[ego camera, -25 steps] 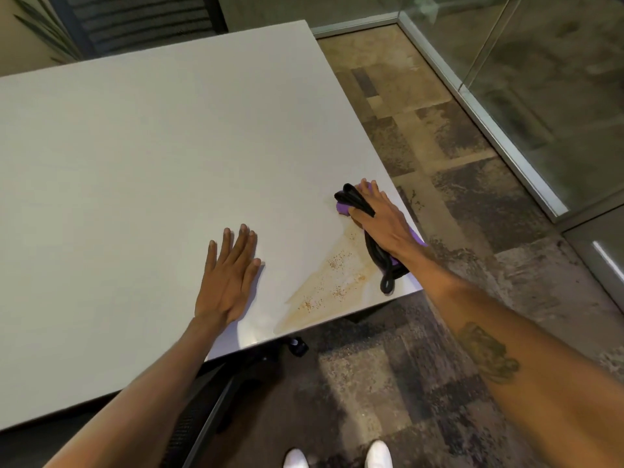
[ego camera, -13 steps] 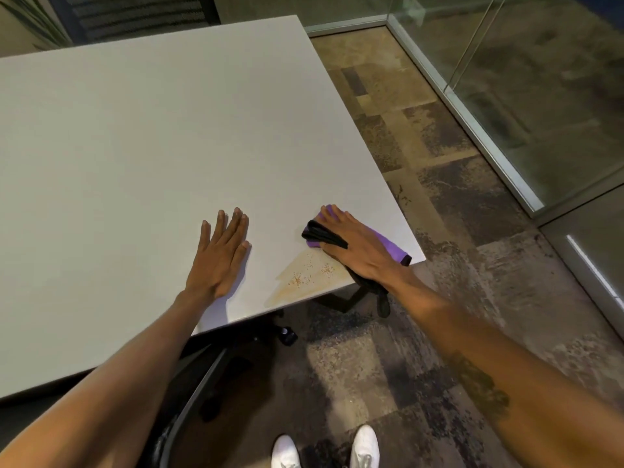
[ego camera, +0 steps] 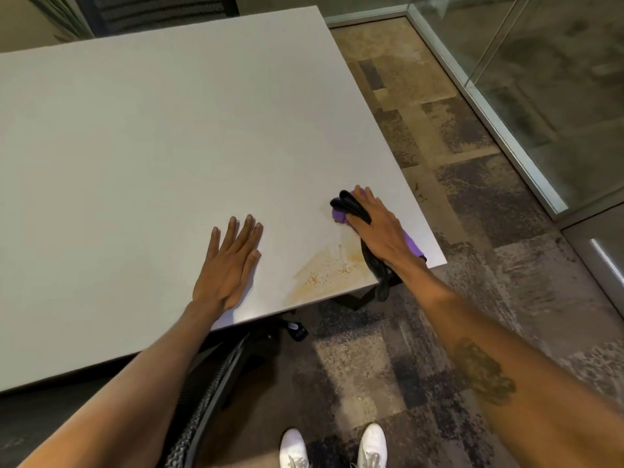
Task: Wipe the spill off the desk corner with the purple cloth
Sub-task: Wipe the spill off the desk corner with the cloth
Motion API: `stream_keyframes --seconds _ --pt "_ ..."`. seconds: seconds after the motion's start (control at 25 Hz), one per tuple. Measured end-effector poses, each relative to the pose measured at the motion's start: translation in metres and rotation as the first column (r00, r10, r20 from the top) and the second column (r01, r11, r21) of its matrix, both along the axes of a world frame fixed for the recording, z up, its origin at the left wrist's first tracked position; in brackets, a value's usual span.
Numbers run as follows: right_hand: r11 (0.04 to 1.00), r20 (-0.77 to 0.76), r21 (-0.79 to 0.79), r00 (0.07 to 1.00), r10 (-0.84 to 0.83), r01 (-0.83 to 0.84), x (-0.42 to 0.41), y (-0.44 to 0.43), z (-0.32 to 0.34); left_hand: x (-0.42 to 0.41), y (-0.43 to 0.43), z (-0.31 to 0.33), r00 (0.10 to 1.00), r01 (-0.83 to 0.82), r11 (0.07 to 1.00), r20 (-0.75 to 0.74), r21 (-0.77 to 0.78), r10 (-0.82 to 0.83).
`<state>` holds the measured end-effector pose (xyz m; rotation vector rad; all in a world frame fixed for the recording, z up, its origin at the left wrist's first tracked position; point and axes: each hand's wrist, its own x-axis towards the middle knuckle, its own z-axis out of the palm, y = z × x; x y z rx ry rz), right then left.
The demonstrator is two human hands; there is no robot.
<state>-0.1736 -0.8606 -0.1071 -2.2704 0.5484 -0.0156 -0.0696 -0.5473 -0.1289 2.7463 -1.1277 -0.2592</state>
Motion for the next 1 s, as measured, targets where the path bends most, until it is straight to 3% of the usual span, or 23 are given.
stream_keyframes --seconds 0.32,0.64,0.84,1.0 --pt "0.977 -0.023 -0.044 0.977 0.210 -0.211 0.009 0.031 0.011 -0.001 0.000 -0.001 0.999 -0.035 0.998 -0.019 -0.046 0.034" --pt "0.885 0.012 -0.037 0.885 0.465 -0.464 -0.061 0.074 0.013 0.000 0.003 -0.002 1.000 -0.002 0.999 -0.024 -0.033 0.001" --pt "0.961 0.003 -0.049 0.962 0.273 -0.272 -0.069 0.033 0.014 -0.004 0.005 -0.003 0.987 -0.143 0.990 0.074 0.004 0.143" --pt "0.986 -0.046 -0.048 0.986 0.160 -0.162 -0.032 0.032 0.015 -0.001 0.002 -0.004 0.992 -0.121 0.992 0.011 -0.044 0.122"
